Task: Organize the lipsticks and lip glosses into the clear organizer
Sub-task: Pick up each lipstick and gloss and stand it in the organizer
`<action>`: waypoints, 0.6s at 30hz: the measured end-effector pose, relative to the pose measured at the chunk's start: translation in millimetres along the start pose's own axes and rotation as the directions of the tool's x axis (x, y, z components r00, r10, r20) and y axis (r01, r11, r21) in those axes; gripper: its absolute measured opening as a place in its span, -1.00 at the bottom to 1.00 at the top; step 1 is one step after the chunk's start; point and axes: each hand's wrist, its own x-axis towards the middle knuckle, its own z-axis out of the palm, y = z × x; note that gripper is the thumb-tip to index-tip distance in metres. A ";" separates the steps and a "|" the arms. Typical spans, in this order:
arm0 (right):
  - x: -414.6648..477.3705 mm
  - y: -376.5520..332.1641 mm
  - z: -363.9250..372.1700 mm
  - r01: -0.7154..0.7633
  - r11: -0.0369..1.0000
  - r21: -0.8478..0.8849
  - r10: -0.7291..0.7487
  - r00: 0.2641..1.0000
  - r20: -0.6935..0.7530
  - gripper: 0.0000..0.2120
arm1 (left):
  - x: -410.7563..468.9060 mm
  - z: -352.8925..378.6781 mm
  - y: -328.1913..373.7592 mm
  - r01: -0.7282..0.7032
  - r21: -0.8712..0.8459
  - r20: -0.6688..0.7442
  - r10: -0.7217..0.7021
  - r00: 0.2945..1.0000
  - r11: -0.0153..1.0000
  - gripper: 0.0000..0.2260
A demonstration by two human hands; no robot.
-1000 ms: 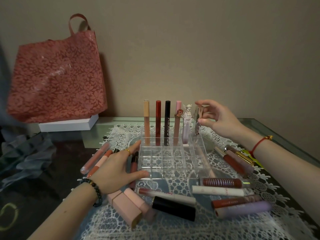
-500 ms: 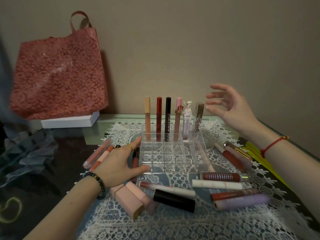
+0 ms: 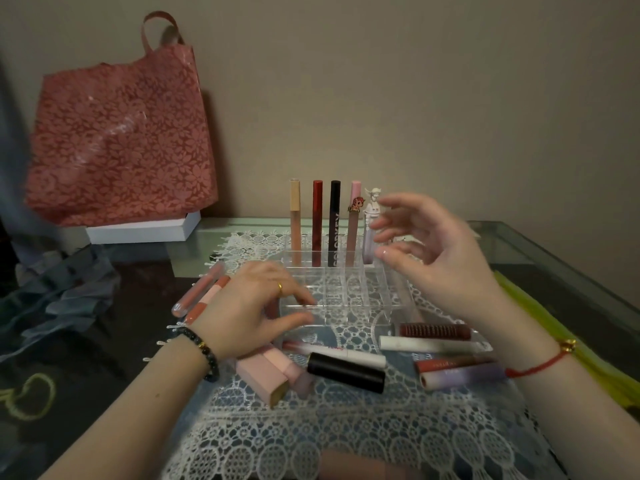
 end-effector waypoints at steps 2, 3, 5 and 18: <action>-6.9 6.6 3.7 -0.033 0.999 0.001 0.033 0.999 0.023 -0.55 | -0.7 0.1 4.4 -0.008 -0.010 0.075 0.009 0.997 1.000 -0.85; -9.8 10.1 5.0 -0.050 0.999 -0.012 0.050 0.998 0.044 -0.56 | -0.7 0.2 5.6 -0.007 -0.012 0.105 0.009 0.994 1.000 -0.87; -15.1 16.7 7.5 -0.076 0.995 -0.066 0.083 0.992 0.100 -0.57 | -0.3 0.5 7.9 -0.004 -0.013 0.141 0.006 0.990 1.000 -0.87; -32.4 30.4 17.2 -0.033 0.887 -0.461 0.262 0.857 0.443 -0.67 | 0.5 1.5 11.1 0.026 0.050 0.314 -0.040 0.949 0.998 -0.78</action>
